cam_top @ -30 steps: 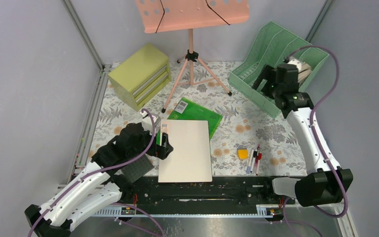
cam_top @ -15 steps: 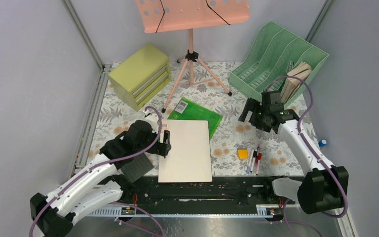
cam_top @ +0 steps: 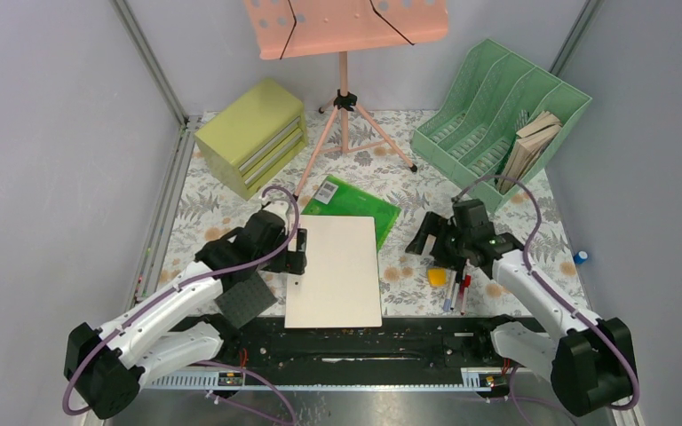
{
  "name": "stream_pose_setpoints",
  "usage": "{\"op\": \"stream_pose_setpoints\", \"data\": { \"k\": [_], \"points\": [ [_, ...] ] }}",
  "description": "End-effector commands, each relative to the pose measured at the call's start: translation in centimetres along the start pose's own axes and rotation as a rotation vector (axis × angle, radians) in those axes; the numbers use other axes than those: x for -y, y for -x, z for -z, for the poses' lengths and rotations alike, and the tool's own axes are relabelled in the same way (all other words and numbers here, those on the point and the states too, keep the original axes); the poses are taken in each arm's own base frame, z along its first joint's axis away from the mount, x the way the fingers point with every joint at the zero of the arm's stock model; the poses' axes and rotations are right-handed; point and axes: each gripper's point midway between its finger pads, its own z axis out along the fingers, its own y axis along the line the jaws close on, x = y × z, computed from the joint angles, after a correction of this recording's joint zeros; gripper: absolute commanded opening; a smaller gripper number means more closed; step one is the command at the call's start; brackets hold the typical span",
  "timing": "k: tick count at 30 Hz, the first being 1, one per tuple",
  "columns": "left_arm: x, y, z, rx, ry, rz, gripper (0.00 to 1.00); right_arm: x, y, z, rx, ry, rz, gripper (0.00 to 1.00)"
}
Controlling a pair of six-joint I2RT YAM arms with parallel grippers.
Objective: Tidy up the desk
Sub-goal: Pick up the folder from the folder.
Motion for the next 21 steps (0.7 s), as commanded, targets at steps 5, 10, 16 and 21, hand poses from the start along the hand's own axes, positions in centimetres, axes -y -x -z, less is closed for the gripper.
{"op": "stream_pose_setpoints", "data": {
  "k": [5, 10, 16, 21],
  "points": [
    [1.2, -0.7, -0.7, -0.043, -0.078, 0.187, 0.99, -3.8, -3.6, -3.3, -0.107, 0.134, 0.039, 0.99],
    [1.4, -1.1, -1.1, -0.105, -0.140, 0.265, 0.99, -5.3, -5.6, -5.7, -0.134, 0.240, 0.033, 0.99],
    [0.8, -1.0, -2.0, -0.170, -0.186, 0.364, 0.99, -5.4, -5.8, -7.0, -0.129, 0.248, 0.023, 0.99],
    [0.7, -2.0, -3.3, -0.264, -0.244, 0.456, 0.99, -5.4, -6.1, -7.6, -0.154, 0.243, 0.019, 0.99]
  ]
}}
